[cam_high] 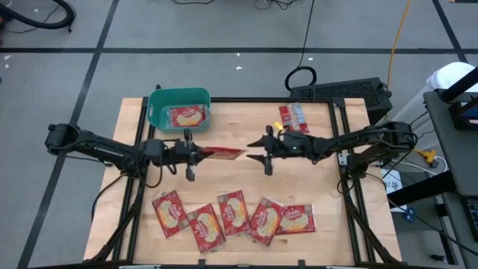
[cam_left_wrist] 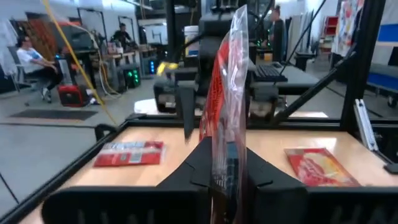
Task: Sort popcorn bags into baskets
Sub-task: Put the red popcorn bag into the green bin
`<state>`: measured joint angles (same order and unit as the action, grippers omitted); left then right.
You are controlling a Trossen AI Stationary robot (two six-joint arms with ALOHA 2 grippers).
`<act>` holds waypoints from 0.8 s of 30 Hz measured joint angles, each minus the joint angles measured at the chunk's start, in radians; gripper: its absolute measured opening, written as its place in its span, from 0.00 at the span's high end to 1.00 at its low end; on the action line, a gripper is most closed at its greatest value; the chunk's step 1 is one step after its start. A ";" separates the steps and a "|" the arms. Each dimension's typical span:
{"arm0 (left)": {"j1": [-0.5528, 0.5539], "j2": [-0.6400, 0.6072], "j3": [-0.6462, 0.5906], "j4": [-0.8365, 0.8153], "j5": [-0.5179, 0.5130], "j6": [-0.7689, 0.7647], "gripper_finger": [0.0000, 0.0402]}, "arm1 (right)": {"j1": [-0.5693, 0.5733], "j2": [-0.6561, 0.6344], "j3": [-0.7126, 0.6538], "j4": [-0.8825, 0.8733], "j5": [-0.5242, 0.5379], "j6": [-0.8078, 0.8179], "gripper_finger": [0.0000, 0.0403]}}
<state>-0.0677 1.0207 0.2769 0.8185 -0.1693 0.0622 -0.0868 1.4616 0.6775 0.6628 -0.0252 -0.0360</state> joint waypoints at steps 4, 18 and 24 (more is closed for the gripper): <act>0.001 0.028 -0.061 0.150 -0.011 0.032 0.95 | -0.001 0.000 -0.021 0.161 -0.001 0.043 0.57; 0.002 0.124 -0.072 0.385 0.032 0.086 0.95 | -0.001 0.061 0.036 0.201 -0.005 -0.012 0.64; 0.003 0.125 -0.072 0.421 0.039 0.083 0.92 | -0.001 0.150 0.067 0.337 -0.093 -0.029 0.76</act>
<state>-0.0650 1.1454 0.2050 1.2392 -0.1307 0.1449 -0.0879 1.6113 0.7447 0.9996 -0.1184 -0.0651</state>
